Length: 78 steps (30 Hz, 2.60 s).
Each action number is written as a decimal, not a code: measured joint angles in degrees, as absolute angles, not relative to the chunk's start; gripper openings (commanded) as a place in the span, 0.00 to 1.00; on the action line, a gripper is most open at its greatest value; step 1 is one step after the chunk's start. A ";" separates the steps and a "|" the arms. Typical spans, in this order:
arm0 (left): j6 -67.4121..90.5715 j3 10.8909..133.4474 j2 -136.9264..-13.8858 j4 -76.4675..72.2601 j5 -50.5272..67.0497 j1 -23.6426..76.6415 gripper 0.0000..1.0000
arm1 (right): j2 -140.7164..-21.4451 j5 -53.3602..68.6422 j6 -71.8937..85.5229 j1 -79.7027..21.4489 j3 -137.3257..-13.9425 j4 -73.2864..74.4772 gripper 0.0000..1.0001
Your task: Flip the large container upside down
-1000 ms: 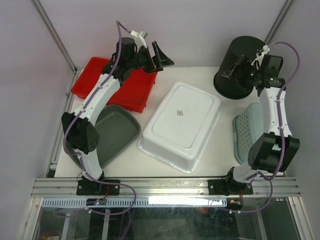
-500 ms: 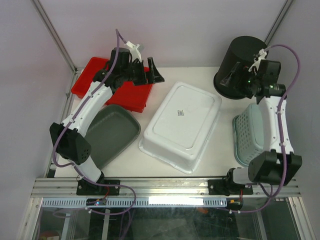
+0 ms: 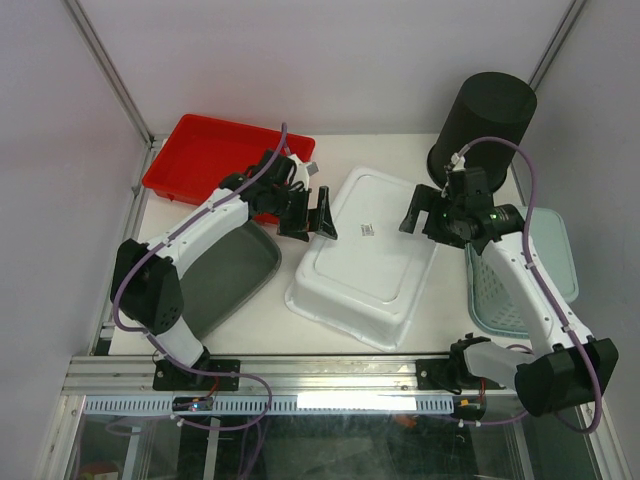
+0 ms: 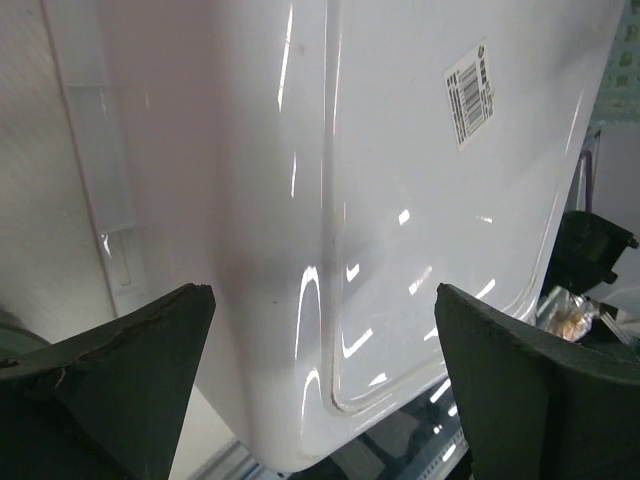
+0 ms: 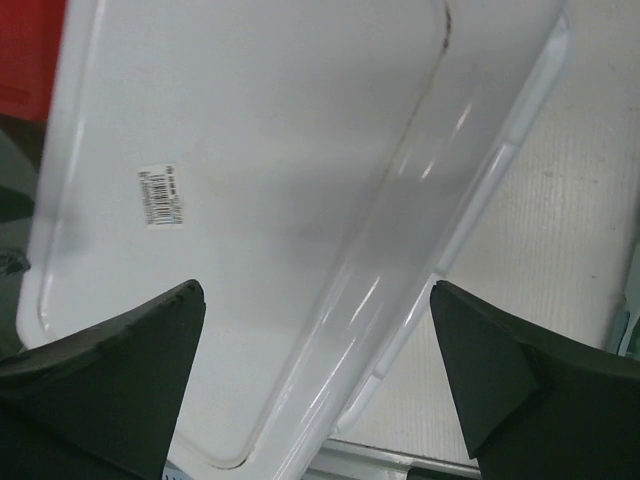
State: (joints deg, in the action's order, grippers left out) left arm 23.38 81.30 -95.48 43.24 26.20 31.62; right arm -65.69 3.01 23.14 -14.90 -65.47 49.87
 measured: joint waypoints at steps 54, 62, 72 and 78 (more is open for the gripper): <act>29.63 80.01 -99.98 39.53 36.93 37.17 0.94 | -76.60 6.83 23.53 -7.11 -64.49 30.61 0.99; 30.04 86.37 -107.28 31.18 39.35 38.92 0.94 | -69.60 1.19 22.37 -7.68 -70.74 35.03 0.99; 25.56 96.38 -108.47 36.82 32.51 35.83 0.99 | -56.82 -4.36 21.15 -7.31 -68.58 36.45 0.99; 20.38 100.27 -103.90 41.25 20.93 27.31 0.99 | -53.06 -5.32 21.37 -7.31 -63.75 35.77 0.99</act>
State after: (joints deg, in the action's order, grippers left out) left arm 20.38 100.27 -103.90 41.25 20.93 27.31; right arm -53.06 -5.32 21.37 -7.31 -63.75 35.77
